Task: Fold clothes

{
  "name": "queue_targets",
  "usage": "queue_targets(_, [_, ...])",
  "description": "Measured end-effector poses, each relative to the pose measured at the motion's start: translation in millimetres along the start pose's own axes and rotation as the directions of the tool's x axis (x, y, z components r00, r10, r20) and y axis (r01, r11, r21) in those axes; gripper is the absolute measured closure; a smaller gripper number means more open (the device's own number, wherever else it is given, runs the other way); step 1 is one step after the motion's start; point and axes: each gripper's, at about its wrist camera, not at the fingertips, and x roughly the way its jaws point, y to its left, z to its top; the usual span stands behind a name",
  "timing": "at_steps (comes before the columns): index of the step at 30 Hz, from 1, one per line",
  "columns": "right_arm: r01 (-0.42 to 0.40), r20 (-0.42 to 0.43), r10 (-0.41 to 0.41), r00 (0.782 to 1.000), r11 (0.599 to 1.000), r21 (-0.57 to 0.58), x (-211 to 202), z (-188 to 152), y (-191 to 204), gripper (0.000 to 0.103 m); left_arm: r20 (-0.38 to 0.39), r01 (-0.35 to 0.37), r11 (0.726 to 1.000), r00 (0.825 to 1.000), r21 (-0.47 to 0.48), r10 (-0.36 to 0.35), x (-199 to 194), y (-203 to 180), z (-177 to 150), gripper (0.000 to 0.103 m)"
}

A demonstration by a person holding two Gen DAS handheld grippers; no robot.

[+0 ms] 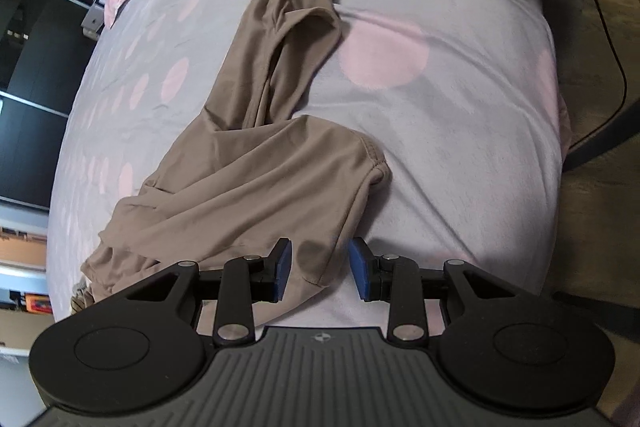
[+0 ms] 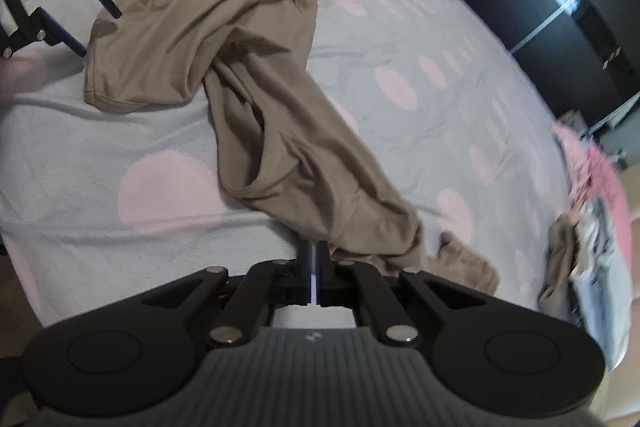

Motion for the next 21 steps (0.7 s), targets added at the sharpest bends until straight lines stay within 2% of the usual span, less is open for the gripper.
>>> queue_targets(6, [0.059, 0.060, -0.056, 0.997, 0.997, -0.047, 3, 9, -11, 0.098, -0.016, -0.002, 1.000, 1.000, 0.023, 0.002, 10, 0, 1, 0.073])
queue_targets(8, [0.067, 0.080, -0.060, 0.995, 0.994, -0.091, 8, 14, -9, 0.082, -0.029, -0.006, 1.000, 1.000, 0.019, 0.007, 14, 2, 3, 0.073])
queue_targets(10, [0.076, 0.100, -0.063, 0.993, 0.988, -0.135, 12, 20, -6, 0.078, -0.030, -0.009, 1.000, 1.000, 0.003, 0.009, 15, 6, 4, 0.073])
queue_targets(15, [0.088, 0.137, -0.052, 0.989, 0.958, -0.272, 21, 29, 6, 0.078, -0.016, 0.012, 0.999, 1.000, -0.047, -0.013, 16, 16, 7, 0.082])
queue_targets(18, [0.056, 0.124, -0.016, 0.992, 0.943, -0.328, 27, 31, 14, 0.078, -0.020, 0.016, 0.999, 1.000, -0.033, -0.017, 20, 15, 7, 0.082])
queue_targets(21, [0.060, 0.121, -0.017, 0.992, 0.930, -0.363, 34, 33, 19, 0.078, -0.018, 0.019, 1.000, 1.000, -0.011, -0.019, 23, 12, 6, 0.082])
